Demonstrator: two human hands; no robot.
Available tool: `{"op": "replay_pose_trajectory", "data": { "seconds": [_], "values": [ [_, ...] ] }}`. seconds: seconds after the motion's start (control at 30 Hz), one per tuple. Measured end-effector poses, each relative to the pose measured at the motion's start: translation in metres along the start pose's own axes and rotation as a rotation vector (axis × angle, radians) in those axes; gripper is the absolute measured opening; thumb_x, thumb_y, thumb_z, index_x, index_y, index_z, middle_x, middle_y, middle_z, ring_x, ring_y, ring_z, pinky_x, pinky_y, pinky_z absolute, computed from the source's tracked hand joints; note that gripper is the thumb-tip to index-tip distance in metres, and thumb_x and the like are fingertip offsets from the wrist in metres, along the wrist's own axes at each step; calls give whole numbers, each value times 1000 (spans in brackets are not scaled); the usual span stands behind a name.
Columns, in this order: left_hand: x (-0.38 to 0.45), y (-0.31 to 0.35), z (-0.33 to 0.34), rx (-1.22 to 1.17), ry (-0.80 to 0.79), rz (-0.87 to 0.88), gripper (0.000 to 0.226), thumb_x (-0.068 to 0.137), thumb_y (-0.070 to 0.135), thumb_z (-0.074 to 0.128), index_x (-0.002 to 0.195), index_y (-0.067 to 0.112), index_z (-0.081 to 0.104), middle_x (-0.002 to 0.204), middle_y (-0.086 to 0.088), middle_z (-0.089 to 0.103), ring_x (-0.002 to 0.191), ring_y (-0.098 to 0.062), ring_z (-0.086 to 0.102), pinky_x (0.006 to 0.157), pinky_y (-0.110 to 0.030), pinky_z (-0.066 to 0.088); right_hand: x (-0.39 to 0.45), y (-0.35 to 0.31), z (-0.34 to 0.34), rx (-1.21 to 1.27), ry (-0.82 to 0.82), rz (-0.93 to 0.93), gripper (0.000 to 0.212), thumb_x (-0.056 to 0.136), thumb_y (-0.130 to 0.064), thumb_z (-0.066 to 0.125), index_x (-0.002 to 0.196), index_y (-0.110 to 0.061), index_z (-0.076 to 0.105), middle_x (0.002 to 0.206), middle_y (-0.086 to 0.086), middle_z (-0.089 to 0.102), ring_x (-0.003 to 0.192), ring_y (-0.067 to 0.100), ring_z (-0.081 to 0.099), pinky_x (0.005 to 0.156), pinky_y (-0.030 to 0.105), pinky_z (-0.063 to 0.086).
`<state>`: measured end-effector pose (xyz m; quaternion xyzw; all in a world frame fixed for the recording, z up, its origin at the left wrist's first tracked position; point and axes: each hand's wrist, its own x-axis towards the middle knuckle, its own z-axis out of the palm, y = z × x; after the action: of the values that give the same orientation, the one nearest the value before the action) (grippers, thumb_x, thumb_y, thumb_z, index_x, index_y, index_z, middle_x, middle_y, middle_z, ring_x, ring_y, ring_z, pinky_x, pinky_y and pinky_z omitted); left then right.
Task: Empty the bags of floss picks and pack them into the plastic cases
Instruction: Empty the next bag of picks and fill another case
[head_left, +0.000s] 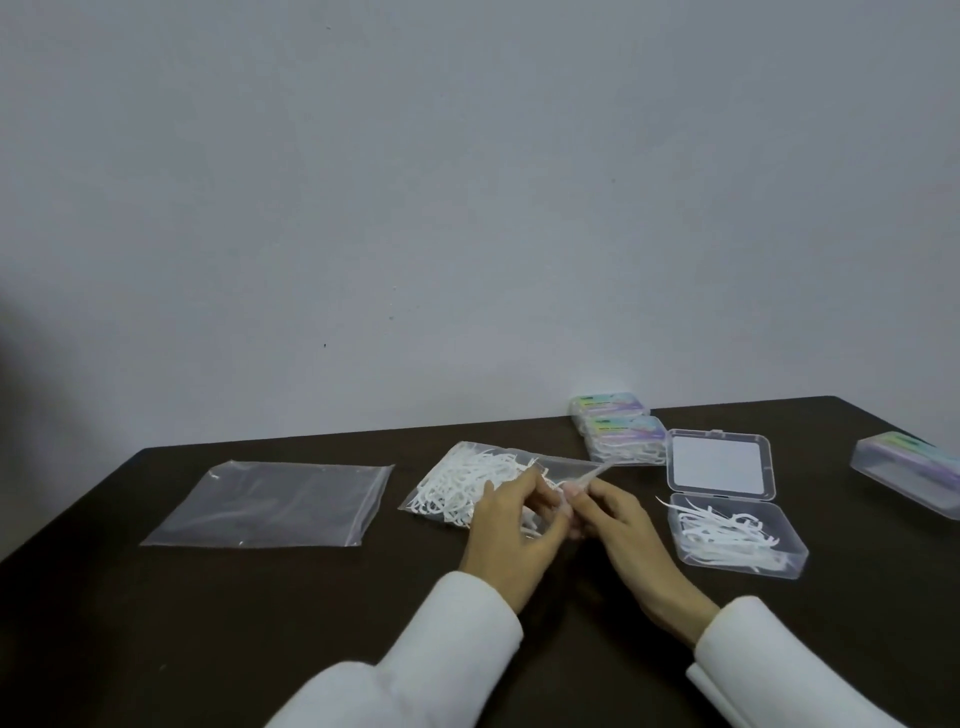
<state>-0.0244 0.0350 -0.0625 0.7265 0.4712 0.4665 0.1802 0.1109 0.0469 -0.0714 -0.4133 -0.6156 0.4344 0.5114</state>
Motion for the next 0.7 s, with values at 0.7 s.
{"op": "replay_pose_trajectory", "data": {
  "seconds": [0.7],
  "values": [
    [-1,-4,-6,-307,-109,-115,19,86,22,62,69,15,64,68,-5,69,67,-17,65,63,-23,46,-4,-6,-2,61,-126,-53,29,84,-33,53,70,-8,53,57,1,48,52,11,48,57,20,42]
  ]
}}
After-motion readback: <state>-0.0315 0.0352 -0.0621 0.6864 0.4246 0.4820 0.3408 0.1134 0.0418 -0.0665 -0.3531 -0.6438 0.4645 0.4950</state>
